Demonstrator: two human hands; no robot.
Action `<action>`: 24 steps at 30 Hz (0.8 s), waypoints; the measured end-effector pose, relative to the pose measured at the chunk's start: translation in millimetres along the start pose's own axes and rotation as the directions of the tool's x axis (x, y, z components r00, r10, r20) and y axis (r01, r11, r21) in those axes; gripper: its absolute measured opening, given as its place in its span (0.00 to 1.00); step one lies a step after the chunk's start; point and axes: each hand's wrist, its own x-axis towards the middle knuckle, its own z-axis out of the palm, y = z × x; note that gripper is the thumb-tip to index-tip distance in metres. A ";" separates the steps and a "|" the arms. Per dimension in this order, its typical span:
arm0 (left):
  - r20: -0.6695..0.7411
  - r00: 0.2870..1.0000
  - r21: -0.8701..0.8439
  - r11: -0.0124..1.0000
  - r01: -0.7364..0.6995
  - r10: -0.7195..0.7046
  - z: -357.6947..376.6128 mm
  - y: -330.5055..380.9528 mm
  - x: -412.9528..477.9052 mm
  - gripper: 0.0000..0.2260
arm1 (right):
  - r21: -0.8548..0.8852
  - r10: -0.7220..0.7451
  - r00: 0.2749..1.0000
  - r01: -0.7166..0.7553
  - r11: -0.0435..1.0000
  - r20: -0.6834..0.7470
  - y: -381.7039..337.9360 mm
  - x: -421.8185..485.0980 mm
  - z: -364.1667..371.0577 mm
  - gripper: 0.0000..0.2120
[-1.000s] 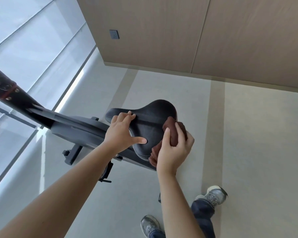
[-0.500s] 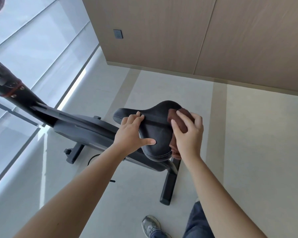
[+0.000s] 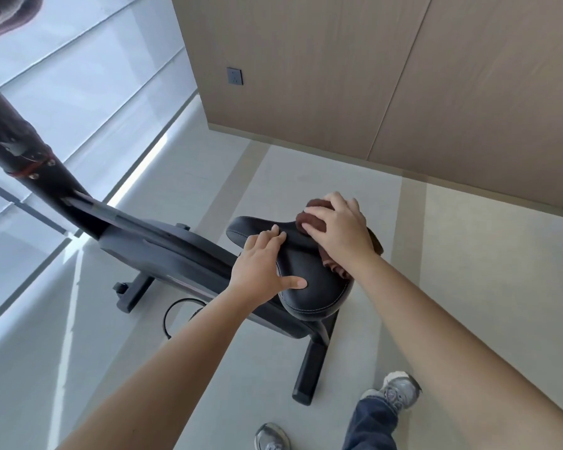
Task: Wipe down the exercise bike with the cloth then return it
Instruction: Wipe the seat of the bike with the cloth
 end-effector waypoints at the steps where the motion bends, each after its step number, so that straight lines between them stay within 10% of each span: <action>1: 0.002 1.000 0.005 1.000 -0.001 0.001 -0.1 0.2 0.1 0.44 | -0.025 0.022 0.999 -0.021 0.999 0.024 -1.4 10.7 1.0 0.13; 24: 0.183 0.983 0.211 0.977 -0.009 -0.030 -26.7 20.1 -0.1 0.42 | 0.201 0.141 0.985 -0.159 0.967 0.102 -14.5 -85.2 -29.1 0.15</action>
